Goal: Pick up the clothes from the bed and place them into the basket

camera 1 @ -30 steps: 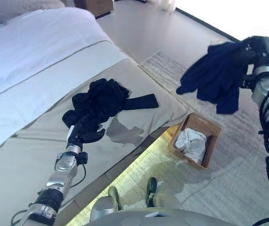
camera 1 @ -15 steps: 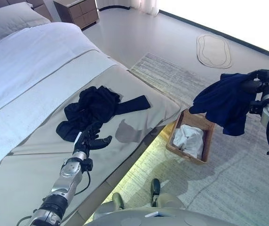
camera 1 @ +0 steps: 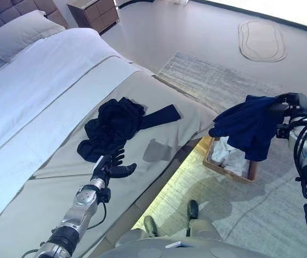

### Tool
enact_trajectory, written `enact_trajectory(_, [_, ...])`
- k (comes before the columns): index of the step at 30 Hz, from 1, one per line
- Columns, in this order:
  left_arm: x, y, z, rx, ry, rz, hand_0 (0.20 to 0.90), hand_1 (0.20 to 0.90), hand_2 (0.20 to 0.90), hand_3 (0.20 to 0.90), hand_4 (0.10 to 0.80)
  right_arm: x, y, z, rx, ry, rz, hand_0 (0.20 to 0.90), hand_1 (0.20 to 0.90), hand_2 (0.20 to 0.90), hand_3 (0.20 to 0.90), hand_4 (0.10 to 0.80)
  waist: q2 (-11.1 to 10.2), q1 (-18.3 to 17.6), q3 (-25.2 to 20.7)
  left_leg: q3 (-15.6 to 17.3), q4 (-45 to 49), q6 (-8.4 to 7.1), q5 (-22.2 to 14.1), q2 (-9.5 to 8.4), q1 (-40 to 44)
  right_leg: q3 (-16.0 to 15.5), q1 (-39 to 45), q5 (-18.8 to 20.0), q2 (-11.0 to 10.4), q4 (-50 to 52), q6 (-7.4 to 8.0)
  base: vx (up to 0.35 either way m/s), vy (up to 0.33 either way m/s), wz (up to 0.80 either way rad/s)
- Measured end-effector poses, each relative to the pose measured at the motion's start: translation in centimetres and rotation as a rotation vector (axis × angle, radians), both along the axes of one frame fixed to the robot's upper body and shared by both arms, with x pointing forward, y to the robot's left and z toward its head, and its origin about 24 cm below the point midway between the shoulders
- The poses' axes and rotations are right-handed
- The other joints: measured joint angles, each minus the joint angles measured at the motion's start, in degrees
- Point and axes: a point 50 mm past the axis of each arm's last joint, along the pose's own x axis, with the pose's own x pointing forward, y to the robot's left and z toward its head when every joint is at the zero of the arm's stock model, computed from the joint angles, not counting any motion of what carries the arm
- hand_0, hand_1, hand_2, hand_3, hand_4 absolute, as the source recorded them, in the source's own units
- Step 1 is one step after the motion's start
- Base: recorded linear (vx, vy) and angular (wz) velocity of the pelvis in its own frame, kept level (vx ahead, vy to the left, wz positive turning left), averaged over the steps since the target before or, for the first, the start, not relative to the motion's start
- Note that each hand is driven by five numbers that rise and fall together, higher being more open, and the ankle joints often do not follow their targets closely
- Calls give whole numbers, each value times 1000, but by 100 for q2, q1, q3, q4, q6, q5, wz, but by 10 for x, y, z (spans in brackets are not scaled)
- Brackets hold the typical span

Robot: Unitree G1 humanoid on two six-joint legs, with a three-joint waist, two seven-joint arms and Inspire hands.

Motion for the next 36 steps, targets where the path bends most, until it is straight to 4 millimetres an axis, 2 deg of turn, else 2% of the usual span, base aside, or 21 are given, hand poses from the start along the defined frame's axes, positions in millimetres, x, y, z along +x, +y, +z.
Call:
enact_trajectory(6, [7, -4, 6, -8, -31, -11, 900, 900, 900, 900, 800, -8, -11, -8, 9, 24, -70, 300, 300, 300, 200, 100, 299, -48, 242, -8, -3, -54, 104, -1, -71, 21, -90, 31, -12, 28, 43, -24, -15, -5])
enact_trajectory(15, [20, -9, 19, -16, -87, -32, 900, 900, 900, 900, 800, -18, -27, -4, 13, -4, -176, 300, 300, 300, 200, 100, 353, -190, 518, -15, -22, -108, 140, 3, -184, 27, -221, 30, -13, 22, 45, 0, 0, 0])
enact_trajectory(16, [20, -9, 19, -17, -87, -32, 900, 900, 900, 900, 800, -18, -28, -3, 10, -5, -177, 331, 331, 331, 236, 136, 364, -211, 546, -15, -21, -108, 140, 1, -184, 27, -221, 30, -14, 28, 44, 0, 0, 0])
enact_trajectory(17, [20, -9, 19, -17, -86, -31, 900, 900, 900, 900, 800, -18, -29, -2, 8, -5, -176, 684, 684, 684, 647, 547, 375, -229, 565, -14, -21, -108, 140, 0, -184, 26, -221, 30, -16, 27, 44, 0, 0, 0])
enact_trajectory(18, [19, -9, 18, -17, -84, -31, 900, 900, 900, 900, 800, -18, -29, -1, 8, -4, -172, 825, 825, 825, 812, 712, 388, -235, 575, -14, -21, -109, 141, 0, -184, 27, -221, 30, -16, 27, 45, 0, 0, 0])
enact_trajectory(19, [19, -9, 18, -17, -84, -31, 900, 900, 900, 900, 800, -18, -29, -2, 12, -1, -161, 900, 900, 900, 900, 800, 394, -238, 580, -12, -21, -127, 153, 1, -184, 29, -224, 29, -16, 26, 45, 0, 0, 0])
enact_trajectory(36, [19, -9, 18, -18, -83, -33, 900, 900, 900, 900, 800, -15, -27, 6, 16, -51, -102, 900, 900, 900, 900, 800, 366, -193, 601, -48, -21, -148, 167, 4, -159, 4, -170, 31, -13, 28, 43, 0, 0, 0])
